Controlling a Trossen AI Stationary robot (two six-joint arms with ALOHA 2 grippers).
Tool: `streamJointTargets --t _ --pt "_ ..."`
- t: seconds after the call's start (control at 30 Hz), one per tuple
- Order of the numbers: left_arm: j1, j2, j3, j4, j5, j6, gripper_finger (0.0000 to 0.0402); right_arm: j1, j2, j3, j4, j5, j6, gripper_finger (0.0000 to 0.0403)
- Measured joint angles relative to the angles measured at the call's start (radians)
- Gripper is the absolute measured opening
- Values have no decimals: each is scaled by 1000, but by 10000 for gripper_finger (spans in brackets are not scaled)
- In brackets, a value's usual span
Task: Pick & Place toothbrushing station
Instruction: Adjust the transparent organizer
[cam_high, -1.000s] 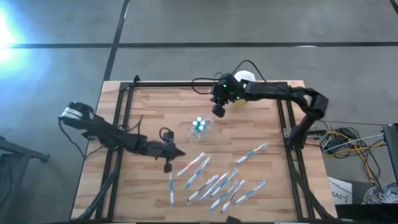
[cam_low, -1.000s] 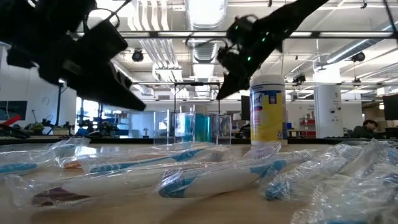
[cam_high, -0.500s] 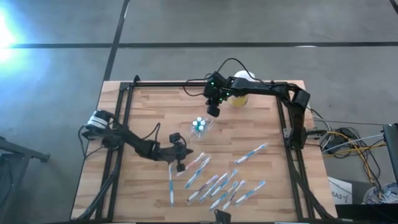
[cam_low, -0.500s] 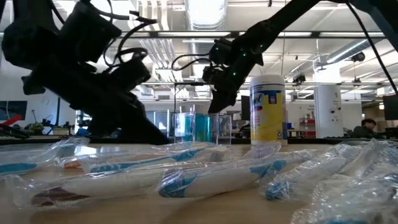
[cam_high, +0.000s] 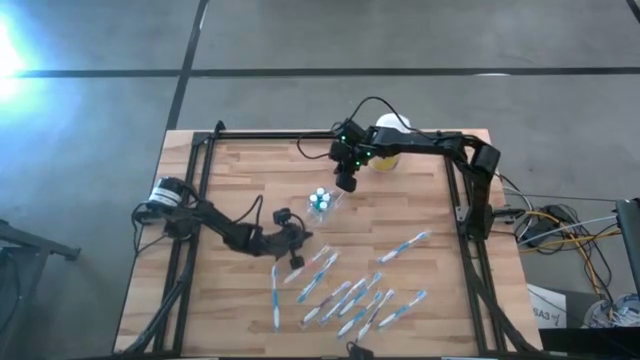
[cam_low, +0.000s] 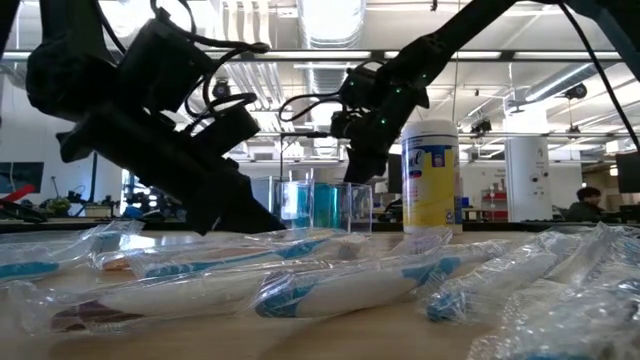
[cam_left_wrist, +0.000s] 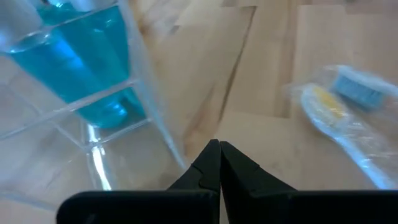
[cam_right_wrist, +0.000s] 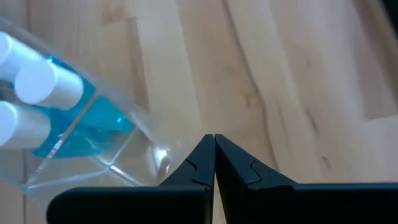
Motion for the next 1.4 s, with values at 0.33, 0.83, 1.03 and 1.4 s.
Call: streamJointTargets --t 0.33,0.83,1.03,1.4 --pt "17 0 -1 -4 -16 1 5 11 1 -7 -20 -6 29 8" --pt "17 0 -32 -20 -59 -19 2 42 1 -22 -44 -10 79 8" --pt "17 -11 -54 -17 -62 -35 5 64 3 -23 -50 -13 115 8" --pt "18 -173 -164 -36 -62 -49 3 118 3 -23 -65 -12 189 8"
